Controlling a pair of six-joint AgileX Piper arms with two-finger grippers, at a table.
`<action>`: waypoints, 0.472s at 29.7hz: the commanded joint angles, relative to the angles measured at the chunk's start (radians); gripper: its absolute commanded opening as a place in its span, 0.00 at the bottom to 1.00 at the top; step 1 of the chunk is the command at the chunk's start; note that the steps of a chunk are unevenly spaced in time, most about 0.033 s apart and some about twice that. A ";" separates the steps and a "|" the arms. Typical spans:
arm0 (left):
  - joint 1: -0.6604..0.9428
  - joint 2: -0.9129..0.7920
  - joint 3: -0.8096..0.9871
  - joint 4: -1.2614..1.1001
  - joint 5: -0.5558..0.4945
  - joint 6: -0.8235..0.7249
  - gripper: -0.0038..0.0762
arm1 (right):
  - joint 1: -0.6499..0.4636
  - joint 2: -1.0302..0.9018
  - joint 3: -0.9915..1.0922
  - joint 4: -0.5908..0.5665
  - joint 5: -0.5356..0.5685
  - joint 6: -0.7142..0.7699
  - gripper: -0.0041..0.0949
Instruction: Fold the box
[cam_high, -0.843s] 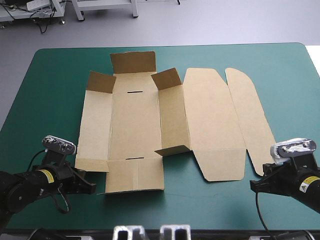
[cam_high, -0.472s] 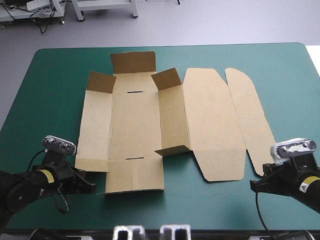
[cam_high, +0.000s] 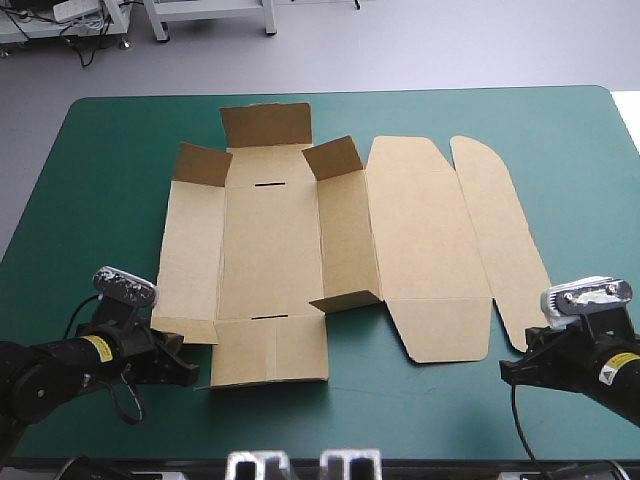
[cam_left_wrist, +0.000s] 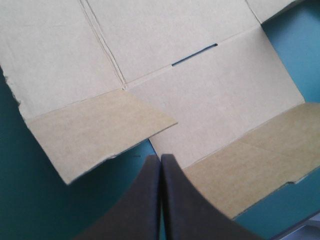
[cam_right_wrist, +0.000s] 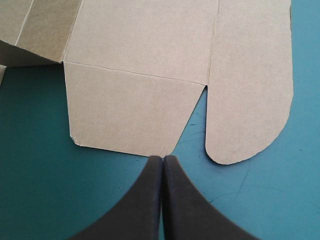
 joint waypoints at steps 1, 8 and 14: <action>-0.004 0.052 -0.038 -0.021 -0.075 0.011 0.04 | 0.002 0.003 -0.022 0.005 -0.049 -0.009 0.03; -0.004 0.260 -0.149 0.255 -0.129 -0.021 0.04 | 0.002 0.003 -0.022 0.005 -0.049 -0.048 0.03; 0.072 0.367 -0.287 0.264 -0.113 0.031 0.07 | 0.002 0.003 -0.022 0.005 -0.049 -0.050 0.03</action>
